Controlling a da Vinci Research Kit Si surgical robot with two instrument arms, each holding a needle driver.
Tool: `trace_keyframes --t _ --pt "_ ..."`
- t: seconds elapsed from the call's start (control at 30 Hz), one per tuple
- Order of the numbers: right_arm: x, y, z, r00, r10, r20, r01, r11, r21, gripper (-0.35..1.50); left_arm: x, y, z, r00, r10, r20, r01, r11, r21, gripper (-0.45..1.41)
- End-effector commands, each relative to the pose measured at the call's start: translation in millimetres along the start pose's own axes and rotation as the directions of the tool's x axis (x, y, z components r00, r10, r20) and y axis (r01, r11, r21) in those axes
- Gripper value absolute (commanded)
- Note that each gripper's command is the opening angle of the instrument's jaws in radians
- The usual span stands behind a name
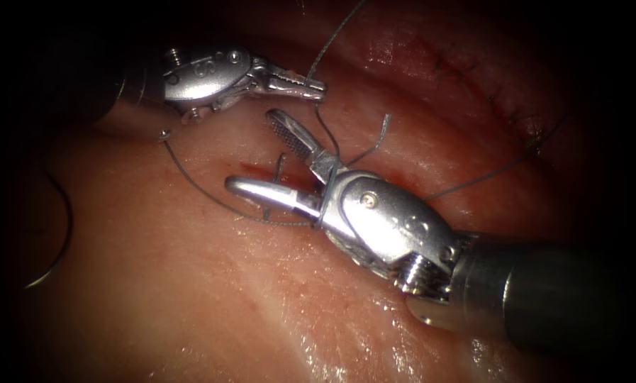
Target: Wound Closure
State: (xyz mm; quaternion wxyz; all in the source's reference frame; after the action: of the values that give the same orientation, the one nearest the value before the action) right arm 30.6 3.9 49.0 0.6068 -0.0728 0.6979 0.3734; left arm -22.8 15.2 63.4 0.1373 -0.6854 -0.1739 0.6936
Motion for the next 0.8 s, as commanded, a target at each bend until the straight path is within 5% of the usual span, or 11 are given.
trace_keyframes --t 0.03,0.43,0.8 --pt "-0.8 0.7 -0.6 1.0 -0.006 0.005 0.007 0.999 -0.034 1.28 -0.6 0.3 0.1 1.0 -0.003 -0.004 0.003 1.0 0.008 -0.45" --pt "-3.2 4.8 -2.1 0.97 0.23 0.082 -0.204 0.948 -0.246 1.26 -0.9 2.4 -0.4 1.0 0.004 -0.012 -0.004 1.0 0.019 -0.45" --pt "-7.0 7.3 -2.5 0.916 0.32 0.242 -0.201 0.888 -0.413 1.25 -1.6 4.2 0.2 1.0 0.016 -0.006 -0.016 0.999 0.028 -0.45"
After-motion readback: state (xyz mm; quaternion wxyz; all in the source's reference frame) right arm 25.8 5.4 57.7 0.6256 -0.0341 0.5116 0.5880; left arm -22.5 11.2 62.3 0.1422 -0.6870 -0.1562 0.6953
